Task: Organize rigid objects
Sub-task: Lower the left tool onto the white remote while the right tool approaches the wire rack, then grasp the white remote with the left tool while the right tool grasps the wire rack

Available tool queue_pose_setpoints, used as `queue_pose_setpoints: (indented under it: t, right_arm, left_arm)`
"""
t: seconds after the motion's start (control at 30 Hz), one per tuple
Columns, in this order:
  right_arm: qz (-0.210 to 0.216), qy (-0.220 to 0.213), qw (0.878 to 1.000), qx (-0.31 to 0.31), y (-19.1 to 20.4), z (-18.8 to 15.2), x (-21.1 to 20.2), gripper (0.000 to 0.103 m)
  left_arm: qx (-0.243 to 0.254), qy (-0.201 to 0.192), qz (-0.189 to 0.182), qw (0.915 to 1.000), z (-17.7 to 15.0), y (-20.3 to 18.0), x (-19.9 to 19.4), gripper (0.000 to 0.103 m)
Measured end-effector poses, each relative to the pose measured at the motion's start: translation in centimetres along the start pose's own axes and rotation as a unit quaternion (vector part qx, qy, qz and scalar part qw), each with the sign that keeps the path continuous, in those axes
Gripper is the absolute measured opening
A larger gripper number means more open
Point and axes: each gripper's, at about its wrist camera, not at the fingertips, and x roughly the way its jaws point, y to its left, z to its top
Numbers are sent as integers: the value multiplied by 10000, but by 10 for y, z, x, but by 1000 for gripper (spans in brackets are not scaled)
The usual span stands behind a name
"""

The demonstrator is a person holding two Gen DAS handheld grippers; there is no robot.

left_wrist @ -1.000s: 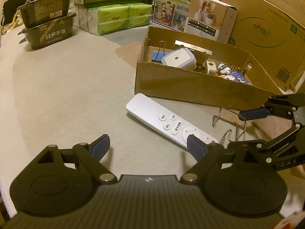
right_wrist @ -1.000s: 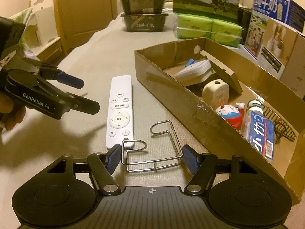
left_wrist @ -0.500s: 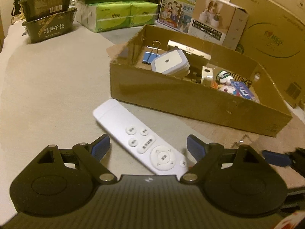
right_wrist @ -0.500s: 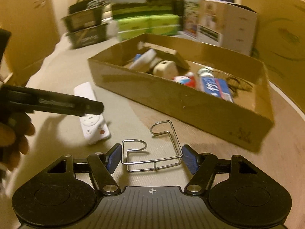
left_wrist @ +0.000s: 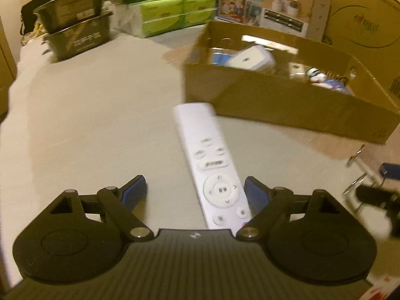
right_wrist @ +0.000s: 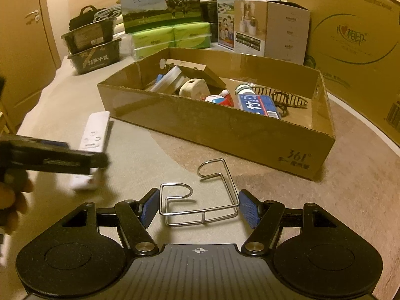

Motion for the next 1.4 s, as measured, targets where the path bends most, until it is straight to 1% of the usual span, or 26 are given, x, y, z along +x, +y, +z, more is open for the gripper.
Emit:
queue_pose_setpoints:
  t: [0.1, 0.17, 0.2, 0.23, 0.3, 0.33, 0.43, 0.53, 0.57, 0.6, 0.7, 0.83, 0.97, 1.17, 1.4]
  right_arm:
    - [-1, -6, 10000, 57, 2, -2, -2, 68]
    - [9, -1, 10000, 72, 4, -2, -3, 68]
    - [7, -1, 10000, 62, 6, -3, -3, 68]
    - [11, 2, 10000, 60, 6, -3, -3, 68]
    - [7, 6, 10000, 60, 8, -3, -3, 68]
    - [-2, 5, 10000, 57, 8, -3, -3, 68]
    - [-22, -5, 10000, 69, 9, -3, -3, 68]
    - [-52, -25, 10000, 78, 9, -3, -2, 68]
    - [-63, -35, 9999, 78, 9, -3, -2, 68]
    - [-76, -44, 9999, 82, 10, -3, -1, 68]
    - [-88, -49, 9999, 92, 12, -3, -2, 68]
    - [-55, -44, 9999, 122, 15, -7, -6, 68]
    - [-57, -55, 9998, 184, 18, -14, -12, 68]
    - [-136, -101, 9996, 240, 17, -18, -16, 68]
    - [-210, -147, 9993, 269, 16, -20, -17, 68]
  left_arm:
    - [-65, -31, -120, 9999, -3, 17, -3, 80]
    - [-21, -61, -224, 9997, -2, 21, -4, 79]
    - [8, -82, -333, 9994, -1, 22, -4, 78]
    - [51, -89, -411, 9991, 1, 21, -3, 77]
    - [228, -126, -495, 9984, 4, 18, 0, 71]
    - [320, -144, -547, 9979, 6, 16, 2, 70]
    - [513, -190, -622, 9966, 11, 11, 9, 64]
    - [658, -247, -634, 9955, 15, 8, 13, 51]
    - [665, -252, -663, 9953, 16, 7, 14, 41]
    - [684, -253, -698, 9949, 17, 6, 14, 37]
    - [776, -240, -754, 9938, 13, 4, 8, 35]
    - [927, -201, -901, 9914, -6, -2, -9, 35]
    - [972, -241, -881, 9911, -22, -6, -23, 35]
    - [911, -304, -793, 9922, -18, -8, -20, 36]
    - [907, -329, -783, 9923, -17, -10, -15, 35]
